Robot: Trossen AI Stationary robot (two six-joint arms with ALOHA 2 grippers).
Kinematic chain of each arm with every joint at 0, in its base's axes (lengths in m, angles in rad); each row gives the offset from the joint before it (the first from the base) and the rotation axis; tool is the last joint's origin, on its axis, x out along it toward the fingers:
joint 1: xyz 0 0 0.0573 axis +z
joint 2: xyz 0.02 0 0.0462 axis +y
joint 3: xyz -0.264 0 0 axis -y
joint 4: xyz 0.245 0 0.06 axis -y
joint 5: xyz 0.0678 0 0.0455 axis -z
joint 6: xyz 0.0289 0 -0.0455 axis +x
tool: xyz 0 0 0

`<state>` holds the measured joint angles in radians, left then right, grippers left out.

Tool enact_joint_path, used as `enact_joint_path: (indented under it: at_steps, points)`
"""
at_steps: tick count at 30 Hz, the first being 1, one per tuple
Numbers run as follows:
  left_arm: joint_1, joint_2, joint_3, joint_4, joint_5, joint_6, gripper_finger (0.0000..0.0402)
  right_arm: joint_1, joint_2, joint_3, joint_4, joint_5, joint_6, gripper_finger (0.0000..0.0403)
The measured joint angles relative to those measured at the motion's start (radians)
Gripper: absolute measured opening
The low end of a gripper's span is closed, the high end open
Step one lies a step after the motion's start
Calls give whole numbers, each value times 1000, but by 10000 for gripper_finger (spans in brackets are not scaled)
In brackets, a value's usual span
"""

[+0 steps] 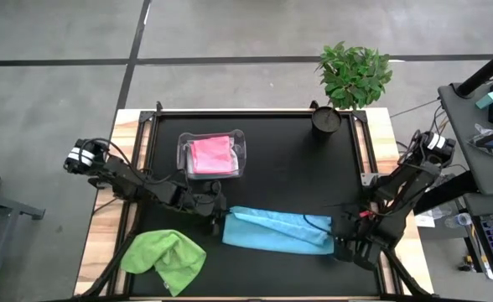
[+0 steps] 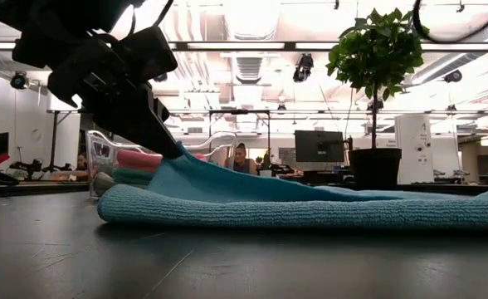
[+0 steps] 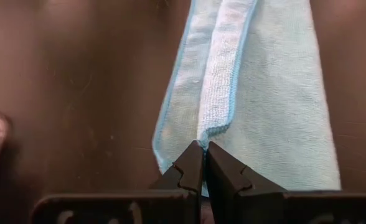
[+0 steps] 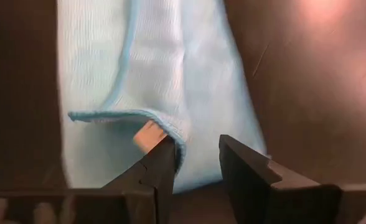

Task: Fold microfiber towels
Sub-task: Fold the blue microfiber cloth

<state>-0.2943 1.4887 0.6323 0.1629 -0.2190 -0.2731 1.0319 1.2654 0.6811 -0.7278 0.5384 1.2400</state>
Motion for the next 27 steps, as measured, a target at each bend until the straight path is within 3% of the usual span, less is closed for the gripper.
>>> enact_joint_path:
  at_steps: [2, 4, 9, 13, 21, 27]
  points:
    - [1, 0, 0, 0, -7, 2, 0, -15, 0, 0, -18, 79, 9, 115]
    - [3, 0, 0, -1, -7, -2, 0, -43, -5, 0, -57, 82, 76, 110]
    - [3, 0, 0, -13, -7, -8, 0, -64, -11, 0, -74, -135, 161, 100]
    - [5, 0, 0, -23, -7, -9, 0, -32, -14, 8, -82, -169, 171, 106]
    - [5, 0, 0, -23, -7, -8, 0, -29, -3, 18, -85, 8, 97, 132]
    - [5, 0, 1, -23, -4, -1, 0, -80, 0, 17, -93, 49, 38, 133]
